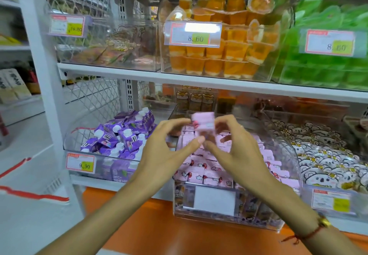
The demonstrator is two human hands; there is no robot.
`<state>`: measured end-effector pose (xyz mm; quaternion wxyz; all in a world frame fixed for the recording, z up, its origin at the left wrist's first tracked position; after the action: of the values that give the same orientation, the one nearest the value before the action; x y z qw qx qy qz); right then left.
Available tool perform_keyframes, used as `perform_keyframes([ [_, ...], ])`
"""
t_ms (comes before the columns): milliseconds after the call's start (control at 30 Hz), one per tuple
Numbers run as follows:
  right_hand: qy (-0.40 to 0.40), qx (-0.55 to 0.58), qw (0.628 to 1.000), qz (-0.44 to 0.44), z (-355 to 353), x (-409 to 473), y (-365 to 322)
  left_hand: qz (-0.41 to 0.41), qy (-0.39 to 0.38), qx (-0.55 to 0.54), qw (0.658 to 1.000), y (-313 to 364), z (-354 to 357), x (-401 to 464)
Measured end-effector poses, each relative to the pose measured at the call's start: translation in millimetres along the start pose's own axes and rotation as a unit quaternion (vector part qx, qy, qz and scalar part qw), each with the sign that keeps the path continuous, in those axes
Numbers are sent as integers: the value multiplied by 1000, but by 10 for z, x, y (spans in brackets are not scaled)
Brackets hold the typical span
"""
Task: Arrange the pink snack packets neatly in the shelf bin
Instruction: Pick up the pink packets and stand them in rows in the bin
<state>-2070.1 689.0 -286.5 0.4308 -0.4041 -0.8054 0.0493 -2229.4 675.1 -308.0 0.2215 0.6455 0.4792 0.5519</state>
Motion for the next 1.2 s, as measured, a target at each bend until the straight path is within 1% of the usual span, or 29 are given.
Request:
perform_keyframes([
  [67,32,79,993,80,13,68,134,1,31,36,999,-72,-43,8],
  [100,47,128,983,122,32,115,220,-9,40,48,998,-131,-58,11],
  [167,63,216,954,199,95,218,374,-49,29,61,996,-283,-45,14],
  [200,65,236,945,217,139,267,421,-73,8,64,995,-359,-15,7],
  [233,60,239,944,219,193,308,443,-91,-16,62,994,-418,23,-8],
  [300,37,214,954,207,333,359,458,-103,-46,48,992,-479,77,-38],
  [400,1,151,975,166,522,392,450,-102,-50,32,993,-486,63,-34],
  [500,-26,117,983,136,603,418,452,-107,-56,5,993,-469,49,-21],
  [567,-50,50,992,104,660,411,417,-105,-57,-5,993,-464,46,-24],
  [633,-81,-33,993,82,743,386,390,-104,-59,-7,993,-457,45,-29],
  [733,-149,-112,978,99,808,361,434,-105,-61,-8,993,-469,45,-26],
  [767,-179,-118,971,102,810,356,454,-105,-61,-5,993,-474,42,-25],
  [867,-269,-81,956,87,786,363,459,-104,-62,12,992,-485,36,-22],
  [900,-294,-73,950,79,765,370,455,-100,-64,28,993,-482,30,-27],
  [933,-302,-66,948,74,727,389,461,-91,-67,53,992,-472,24,-30],
  [967,-288,-61,953,74,662,421,475,-80,-71,81,991,-459,14,-32],
  [1033,-213,-49,971,95,491,483,551,-65,-78,121,987,-439,-7,-30],
  [1067,-194,-44,974,110,432,487,600,-64,-81,129,986,-434,-13,-28],
  [1100,-200,-39,971,125,414,471,645,-64,-84,130,986,-432,-20,-29],
  [1167,-248,-34,957,144,483,409,710,-64,-86,129,986,-432,-24,-34],
  [1200,-259,-34,954,148,521,386,723,-65,-86,127,986,-434,-23,-36],
])
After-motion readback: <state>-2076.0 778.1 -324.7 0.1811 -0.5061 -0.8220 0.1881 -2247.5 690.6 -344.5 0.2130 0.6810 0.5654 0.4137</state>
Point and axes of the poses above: each hand's wrist, its own x-axis towards the middle knuckle, its own z-axis out of the palm, y = z × x, the point moved 5 cm from there along x, towards the middle knuckle, and after that the axes turned 1 degree about -y, right-handed, at the moved point
